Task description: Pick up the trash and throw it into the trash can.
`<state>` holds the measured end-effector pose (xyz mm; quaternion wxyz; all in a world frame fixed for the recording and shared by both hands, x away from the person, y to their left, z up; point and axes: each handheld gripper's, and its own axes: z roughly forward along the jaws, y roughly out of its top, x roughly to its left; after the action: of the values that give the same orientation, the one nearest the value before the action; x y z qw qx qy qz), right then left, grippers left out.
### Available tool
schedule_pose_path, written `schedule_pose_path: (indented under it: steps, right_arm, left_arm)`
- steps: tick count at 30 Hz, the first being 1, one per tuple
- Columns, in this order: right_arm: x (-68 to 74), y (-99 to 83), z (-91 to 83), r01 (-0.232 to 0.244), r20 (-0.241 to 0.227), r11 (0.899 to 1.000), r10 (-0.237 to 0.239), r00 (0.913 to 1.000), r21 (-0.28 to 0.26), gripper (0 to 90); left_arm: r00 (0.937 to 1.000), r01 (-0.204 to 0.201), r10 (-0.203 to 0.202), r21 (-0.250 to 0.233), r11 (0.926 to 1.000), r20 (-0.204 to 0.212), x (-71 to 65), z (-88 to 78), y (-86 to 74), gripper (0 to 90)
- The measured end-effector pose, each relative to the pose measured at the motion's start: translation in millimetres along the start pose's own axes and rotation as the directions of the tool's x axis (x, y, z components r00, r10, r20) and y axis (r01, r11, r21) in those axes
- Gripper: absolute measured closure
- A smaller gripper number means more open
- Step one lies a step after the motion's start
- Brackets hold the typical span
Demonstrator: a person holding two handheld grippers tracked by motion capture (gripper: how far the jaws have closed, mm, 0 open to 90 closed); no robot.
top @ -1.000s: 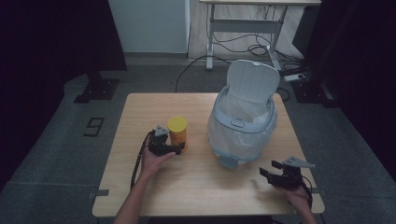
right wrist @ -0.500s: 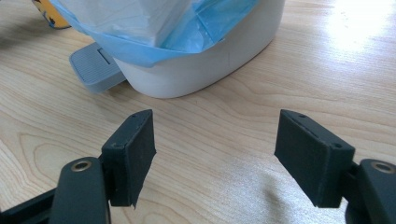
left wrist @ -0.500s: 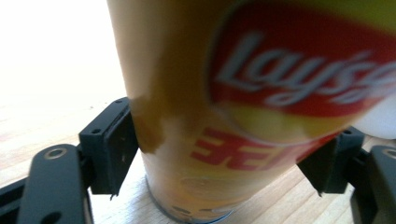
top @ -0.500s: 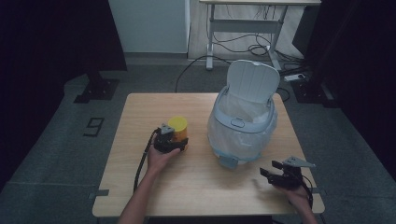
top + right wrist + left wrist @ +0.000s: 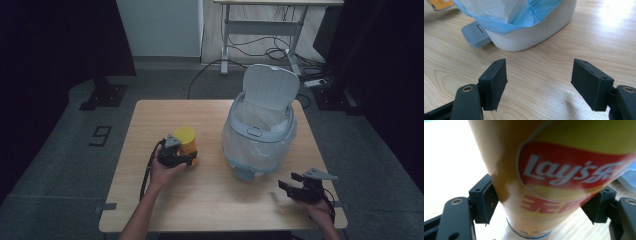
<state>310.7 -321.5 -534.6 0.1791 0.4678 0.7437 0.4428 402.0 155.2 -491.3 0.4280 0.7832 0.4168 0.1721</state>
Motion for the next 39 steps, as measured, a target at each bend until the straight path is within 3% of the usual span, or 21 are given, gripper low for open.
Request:
schedule_pose_path:
  steps: [7,15,26,39]
  right_arm:
    - [-0.1,-0.9,0.3,-0.004,0.004,1.000,0.004,1.0000,0.003,27.9]
    - [-0.5,-1.6,0.9,-0.003,0.006,1.000,0.003,1.0000,0.006,27.9]
    - [-1.1,-2.2,0.5,-0.006,0.008,1.000,0.006,1.0000,0.007,27.9]
    - [-1.1,-2.6,1.2,-0.004,0.009,1.000,0.004,1.0000,0.010,27.9]
  left_arm:
    - [0.9990,-0.045,0.044,-0.018,0.9989,-0.006,-4.0,-20.2,9.3,23.7]
    - [0.9979,-0.063,0.064,-0.057,0.9964,0.012,-9.0,-37.7,24.6,23.7]
    - [0.9961,-0.067,0.073,-0.115,0.9911,0.049,-16.1,-59.8,41.3,23.7]
    - [0.9948,-0.074,0.083,-0.141,0.9872,0.060,-18.0,-74.7,52.9,23.8]
